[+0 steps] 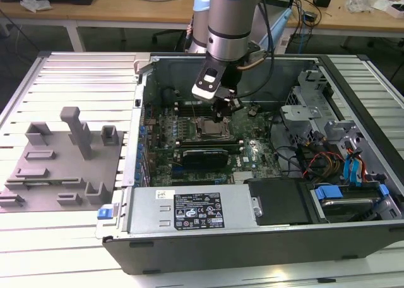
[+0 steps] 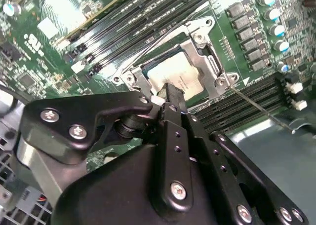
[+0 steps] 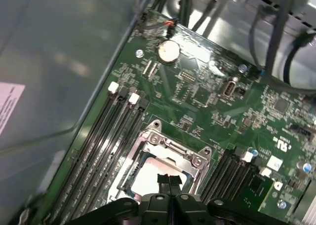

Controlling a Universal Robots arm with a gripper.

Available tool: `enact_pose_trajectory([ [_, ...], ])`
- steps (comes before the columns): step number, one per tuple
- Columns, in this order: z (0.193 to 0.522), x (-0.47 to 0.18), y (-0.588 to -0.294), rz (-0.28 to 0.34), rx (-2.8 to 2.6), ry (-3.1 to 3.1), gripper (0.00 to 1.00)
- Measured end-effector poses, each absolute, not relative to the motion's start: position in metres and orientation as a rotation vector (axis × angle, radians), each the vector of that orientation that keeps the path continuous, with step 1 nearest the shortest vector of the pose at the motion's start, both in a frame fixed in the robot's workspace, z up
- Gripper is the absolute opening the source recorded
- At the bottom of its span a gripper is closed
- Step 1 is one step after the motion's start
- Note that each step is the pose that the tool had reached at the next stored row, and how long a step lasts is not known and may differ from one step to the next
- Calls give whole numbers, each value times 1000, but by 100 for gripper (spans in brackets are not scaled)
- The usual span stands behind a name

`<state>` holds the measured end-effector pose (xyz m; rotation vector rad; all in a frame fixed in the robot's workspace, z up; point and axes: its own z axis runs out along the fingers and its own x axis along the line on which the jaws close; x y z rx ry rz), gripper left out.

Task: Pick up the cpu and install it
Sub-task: 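Close the cpu cover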

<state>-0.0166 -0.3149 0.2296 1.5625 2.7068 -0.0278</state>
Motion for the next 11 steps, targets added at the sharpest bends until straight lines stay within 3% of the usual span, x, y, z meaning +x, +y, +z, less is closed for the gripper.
enact_pose_trajectory([
  [11, 230, -17, -315, -25, 1269, 2854, 11],
])
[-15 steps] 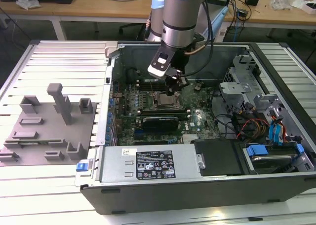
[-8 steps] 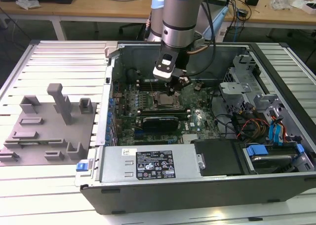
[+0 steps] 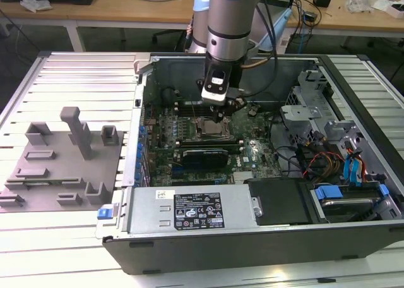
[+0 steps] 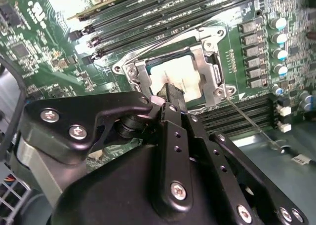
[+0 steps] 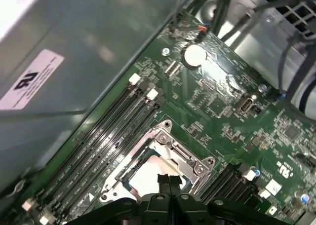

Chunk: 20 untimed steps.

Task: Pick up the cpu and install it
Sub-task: 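Close the cpu cover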

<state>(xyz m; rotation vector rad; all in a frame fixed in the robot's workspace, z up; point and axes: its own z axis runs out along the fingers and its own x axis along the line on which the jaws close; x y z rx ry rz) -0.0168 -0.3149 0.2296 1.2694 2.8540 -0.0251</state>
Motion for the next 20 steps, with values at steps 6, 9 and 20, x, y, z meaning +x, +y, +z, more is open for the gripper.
enact_pose_trajectory([
  [6, 230, -17, -315, -23, 1106, 2920, 11],
  [9, 230, -17, -315, -23, 1039, 2945, 11],
  [20, 230, -18, -315, -19, 658, 3051, 11],
])
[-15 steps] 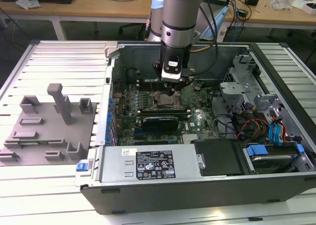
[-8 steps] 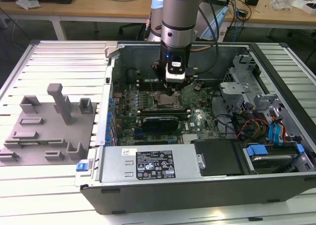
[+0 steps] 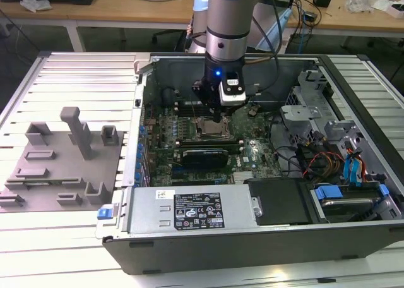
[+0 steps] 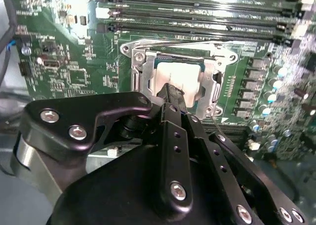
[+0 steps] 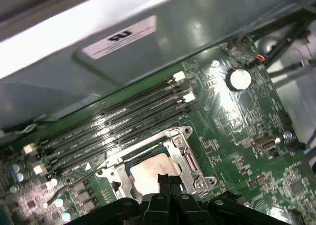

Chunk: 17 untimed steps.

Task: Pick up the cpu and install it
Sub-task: 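Close the cpu cover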

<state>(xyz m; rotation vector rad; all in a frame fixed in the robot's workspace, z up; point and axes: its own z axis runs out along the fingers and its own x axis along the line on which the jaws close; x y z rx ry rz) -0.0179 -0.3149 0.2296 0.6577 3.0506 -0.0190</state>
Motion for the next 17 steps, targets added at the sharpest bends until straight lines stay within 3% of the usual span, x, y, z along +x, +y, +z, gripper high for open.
enact_pose_trajectory([
  [17, 229, -18, -315, -14, 126, 3116, 11],
])
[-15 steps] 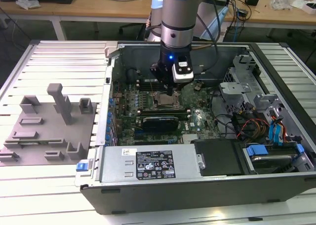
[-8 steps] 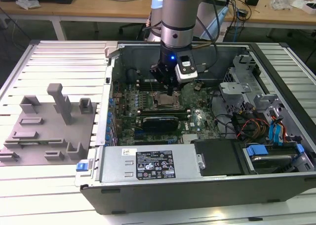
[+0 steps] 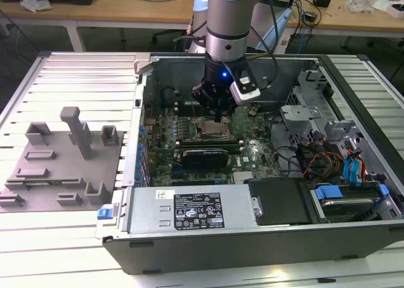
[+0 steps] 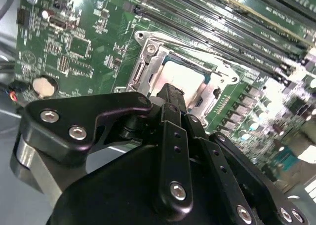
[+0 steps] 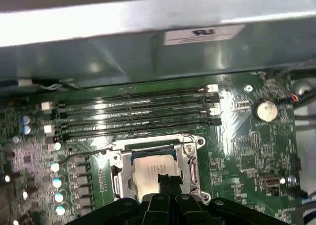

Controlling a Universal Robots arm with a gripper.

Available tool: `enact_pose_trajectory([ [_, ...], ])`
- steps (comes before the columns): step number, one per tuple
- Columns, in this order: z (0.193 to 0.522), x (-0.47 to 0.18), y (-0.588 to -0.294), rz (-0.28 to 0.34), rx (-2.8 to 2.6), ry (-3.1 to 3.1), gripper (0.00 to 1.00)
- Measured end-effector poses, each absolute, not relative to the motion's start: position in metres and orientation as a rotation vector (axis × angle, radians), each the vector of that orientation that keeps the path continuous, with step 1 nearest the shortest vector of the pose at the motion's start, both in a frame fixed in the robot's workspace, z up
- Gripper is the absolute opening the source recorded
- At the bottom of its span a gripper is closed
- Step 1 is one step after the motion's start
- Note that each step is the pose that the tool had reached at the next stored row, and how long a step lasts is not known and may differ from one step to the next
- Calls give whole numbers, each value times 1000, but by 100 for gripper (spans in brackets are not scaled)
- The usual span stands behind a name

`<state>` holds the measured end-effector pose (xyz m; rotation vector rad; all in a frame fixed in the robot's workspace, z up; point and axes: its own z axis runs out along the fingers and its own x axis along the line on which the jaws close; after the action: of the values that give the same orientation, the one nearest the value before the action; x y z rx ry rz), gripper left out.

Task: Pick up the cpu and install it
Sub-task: 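Close the cpu cover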

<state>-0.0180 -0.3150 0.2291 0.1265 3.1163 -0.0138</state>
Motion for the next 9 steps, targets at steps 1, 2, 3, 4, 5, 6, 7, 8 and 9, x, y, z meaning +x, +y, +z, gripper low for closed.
enact_pose_trajectory([
  [1, 229, -18, -315, -14, 93, 3118, 11],
  [2, 229, -18, -315, -15, 63, 3119, 11],
  [3, 229, -18, -315, -14, 38, 3119, 11],
  [4, 228, -19, -315, -14, 24, 3119, 11],
  [5, 227, -20, -315, -14, 11, 3119, 11],
  [6, 227, -22, -315, -14, 2, 3119, 11],
  [7, 226, -23, -315, -14, -5, 3119, 11],
  [8, 226, -24, -315, -14, -11, 3119, 11],
  [9, 226, -25, -315, -14, -18, 3119, 11],
])
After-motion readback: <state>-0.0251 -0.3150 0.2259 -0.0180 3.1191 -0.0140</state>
